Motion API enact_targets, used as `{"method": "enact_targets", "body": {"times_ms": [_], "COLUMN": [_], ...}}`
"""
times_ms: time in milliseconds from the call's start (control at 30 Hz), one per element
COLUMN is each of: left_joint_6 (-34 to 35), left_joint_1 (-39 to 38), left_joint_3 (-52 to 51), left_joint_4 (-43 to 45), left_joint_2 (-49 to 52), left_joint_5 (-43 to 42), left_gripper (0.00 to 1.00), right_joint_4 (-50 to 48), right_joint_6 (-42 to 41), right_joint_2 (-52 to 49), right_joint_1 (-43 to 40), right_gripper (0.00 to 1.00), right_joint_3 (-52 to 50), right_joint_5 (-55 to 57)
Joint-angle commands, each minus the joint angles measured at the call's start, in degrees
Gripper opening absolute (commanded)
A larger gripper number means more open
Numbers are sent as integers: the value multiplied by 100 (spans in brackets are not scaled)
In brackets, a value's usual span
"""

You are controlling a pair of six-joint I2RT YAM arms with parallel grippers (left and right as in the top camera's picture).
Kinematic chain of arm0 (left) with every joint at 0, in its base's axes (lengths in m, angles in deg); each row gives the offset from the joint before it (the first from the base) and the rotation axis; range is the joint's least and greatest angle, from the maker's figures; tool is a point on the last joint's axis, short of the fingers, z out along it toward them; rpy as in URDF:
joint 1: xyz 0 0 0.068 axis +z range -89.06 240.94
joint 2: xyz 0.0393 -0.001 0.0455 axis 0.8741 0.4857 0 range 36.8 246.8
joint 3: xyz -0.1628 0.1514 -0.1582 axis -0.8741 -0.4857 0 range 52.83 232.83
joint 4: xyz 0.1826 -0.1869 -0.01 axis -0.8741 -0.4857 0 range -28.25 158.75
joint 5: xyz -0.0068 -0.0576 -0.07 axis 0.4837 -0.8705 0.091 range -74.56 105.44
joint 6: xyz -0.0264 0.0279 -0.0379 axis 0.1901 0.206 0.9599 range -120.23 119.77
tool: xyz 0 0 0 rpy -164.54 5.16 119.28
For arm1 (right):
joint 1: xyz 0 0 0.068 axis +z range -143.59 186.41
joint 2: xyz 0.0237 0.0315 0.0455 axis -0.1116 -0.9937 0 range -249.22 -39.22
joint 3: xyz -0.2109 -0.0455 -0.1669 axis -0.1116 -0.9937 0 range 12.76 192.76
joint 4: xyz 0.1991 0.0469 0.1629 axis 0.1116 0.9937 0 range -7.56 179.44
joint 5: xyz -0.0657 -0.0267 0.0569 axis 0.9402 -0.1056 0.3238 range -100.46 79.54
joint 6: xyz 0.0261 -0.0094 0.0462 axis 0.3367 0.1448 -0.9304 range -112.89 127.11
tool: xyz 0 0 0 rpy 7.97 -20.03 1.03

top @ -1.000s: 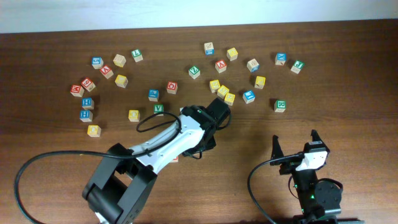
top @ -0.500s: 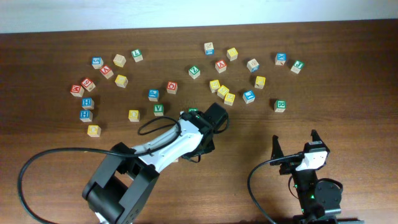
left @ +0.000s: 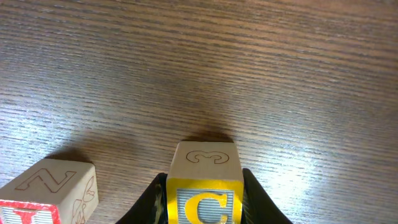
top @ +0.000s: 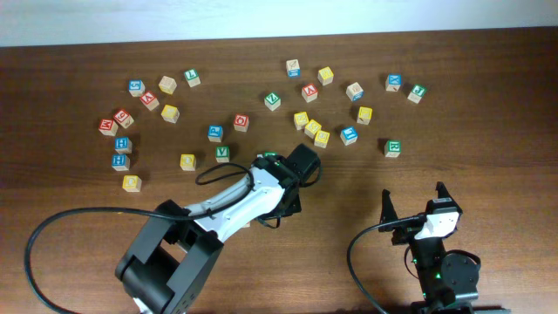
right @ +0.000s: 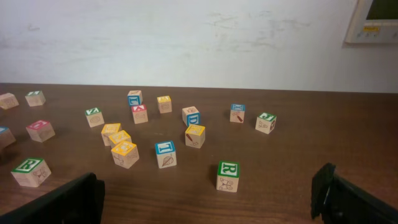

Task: Spell out ICRA

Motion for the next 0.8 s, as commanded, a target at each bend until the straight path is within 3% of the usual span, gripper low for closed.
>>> {"method": "enact_targets", "body": {"times_ms": [0, 333, 767], "left_joint_6": [-319, -328, -586], "left_joint_1": [2, 2, 31], "left_joint_3": [-26, -26, -26], "left_joint_4": [-129, -850, -800], "left_joint_2": [-13, -13, -13], "left_joint_5": [-24, -22, 173], "left_gripper": [22, 23, 24], "right_joint_4": [22, 22, 22], "right_joint_6": [-2, -2, -2], "right_joint_2": [35, 35, 35], "right_joint_1": [31, 31, 31], "right_gripper": [98, 98, 98], "right_joint_3": [-42, -42, -42], "right_joint_5": [50, 50, 50]}}
